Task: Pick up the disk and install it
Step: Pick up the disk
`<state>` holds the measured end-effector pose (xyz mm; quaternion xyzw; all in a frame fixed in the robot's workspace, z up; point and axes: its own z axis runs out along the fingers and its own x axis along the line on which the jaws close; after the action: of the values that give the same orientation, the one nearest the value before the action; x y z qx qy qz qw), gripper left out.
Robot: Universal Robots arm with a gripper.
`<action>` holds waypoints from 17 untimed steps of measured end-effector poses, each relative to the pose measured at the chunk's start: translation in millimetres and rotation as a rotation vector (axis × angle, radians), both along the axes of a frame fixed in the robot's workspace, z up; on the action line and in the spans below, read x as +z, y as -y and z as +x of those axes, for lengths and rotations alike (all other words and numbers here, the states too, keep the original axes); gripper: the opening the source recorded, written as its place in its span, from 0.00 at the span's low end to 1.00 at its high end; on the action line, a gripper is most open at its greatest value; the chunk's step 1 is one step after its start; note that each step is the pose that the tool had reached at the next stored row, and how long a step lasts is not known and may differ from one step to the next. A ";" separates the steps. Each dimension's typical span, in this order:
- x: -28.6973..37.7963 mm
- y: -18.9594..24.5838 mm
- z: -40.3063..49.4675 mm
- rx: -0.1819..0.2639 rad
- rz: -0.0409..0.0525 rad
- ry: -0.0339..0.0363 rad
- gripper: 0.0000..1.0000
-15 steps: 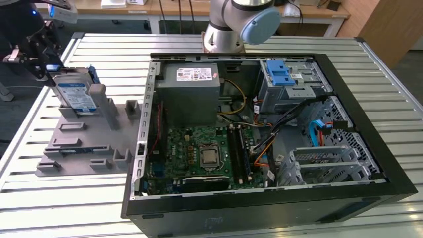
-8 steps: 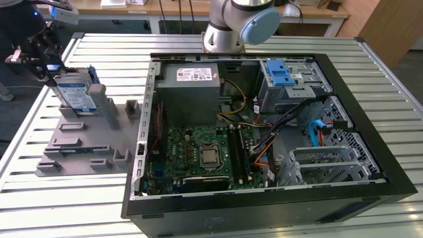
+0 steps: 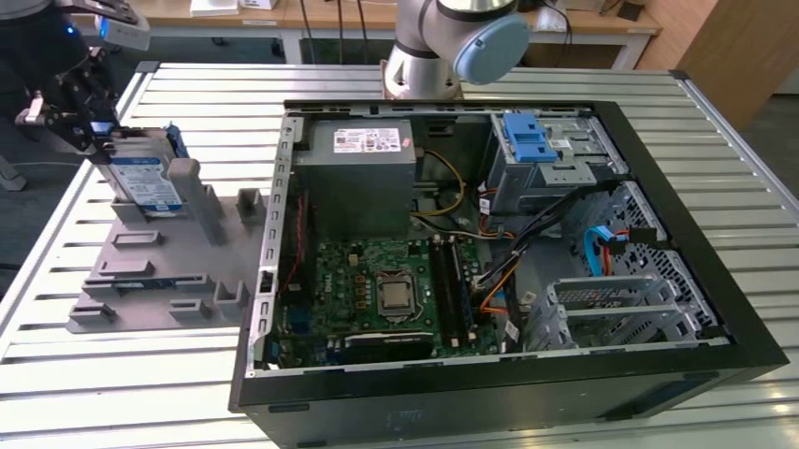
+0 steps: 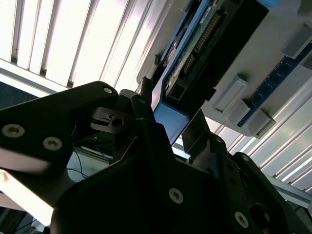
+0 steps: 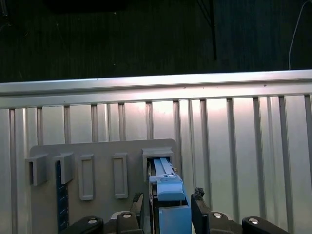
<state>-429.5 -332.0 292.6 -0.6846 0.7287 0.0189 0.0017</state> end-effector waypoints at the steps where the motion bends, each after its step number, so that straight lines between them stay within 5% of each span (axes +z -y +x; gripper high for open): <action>1: -0.2 0.0 0.0 0.000 -0.0001 0.0000 0.51; 13: -4.0 0.0 0.0 0.000 -0.0002 -0.0001 0.49; 17: -4.0 0.0 0.0 0.000 -0.0002 -0.0001 0.41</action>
<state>-429.5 -332.0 288.6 -0.6848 0.7285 0.0188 0.0016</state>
